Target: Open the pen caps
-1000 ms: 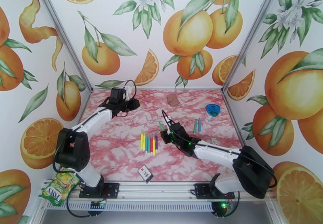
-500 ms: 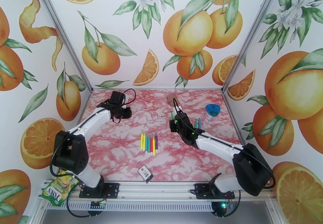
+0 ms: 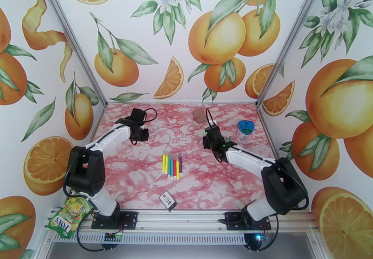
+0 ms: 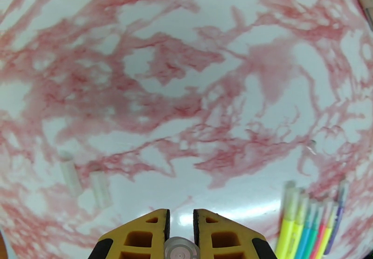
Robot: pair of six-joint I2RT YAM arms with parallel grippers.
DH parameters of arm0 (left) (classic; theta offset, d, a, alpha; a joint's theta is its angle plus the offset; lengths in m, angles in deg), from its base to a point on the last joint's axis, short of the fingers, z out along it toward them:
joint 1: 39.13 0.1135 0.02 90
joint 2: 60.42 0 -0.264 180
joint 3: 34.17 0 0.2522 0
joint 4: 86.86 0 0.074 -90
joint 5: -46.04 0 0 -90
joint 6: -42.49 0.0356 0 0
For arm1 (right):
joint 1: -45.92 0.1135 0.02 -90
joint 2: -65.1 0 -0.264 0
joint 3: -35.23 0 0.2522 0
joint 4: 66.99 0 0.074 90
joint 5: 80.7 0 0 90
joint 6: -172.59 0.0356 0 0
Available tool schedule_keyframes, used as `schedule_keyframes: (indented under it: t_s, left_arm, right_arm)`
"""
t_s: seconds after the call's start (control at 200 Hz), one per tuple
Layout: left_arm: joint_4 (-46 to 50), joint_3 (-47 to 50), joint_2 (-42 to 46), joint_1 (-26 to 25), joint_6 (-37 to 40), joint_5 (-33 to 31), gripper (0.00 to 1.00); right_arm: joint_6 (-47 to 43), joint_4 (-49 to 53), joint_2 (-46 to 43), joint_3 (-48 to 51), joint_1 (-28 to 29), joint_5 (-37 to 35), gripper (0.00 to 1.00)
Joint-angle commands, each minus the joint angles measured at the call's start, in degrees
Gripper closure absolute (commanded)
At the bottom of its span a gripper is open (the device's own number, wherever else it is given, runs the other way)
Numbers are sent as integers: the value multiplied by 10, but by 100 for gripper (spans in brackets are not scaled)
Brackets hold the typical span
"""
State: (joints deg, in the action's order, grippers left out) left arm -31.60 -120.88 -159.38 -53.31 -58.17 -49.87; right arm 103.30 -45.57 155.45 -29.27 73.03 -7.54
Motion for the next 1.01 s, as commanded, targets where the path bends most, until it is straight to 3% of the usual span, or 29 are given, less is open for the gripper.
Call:
schedule_keyframes:
  t_s: [0.0, 0.64, 1.001]
  left_arm:
    - [14, 3, -15, 4, 12, -38, 100]
    - [2, 21, -74, 22, 14, -62, 100]
    - [-8, 27, -87, 33, 11, -56, 100]
  right_arm:
    - [16, 33, 22, -23, -12, -21, 94]
    - [53, 90, 92, -56, -67, -47, 93]
    - [65, 108, 131, -67, -83, -43, 87]
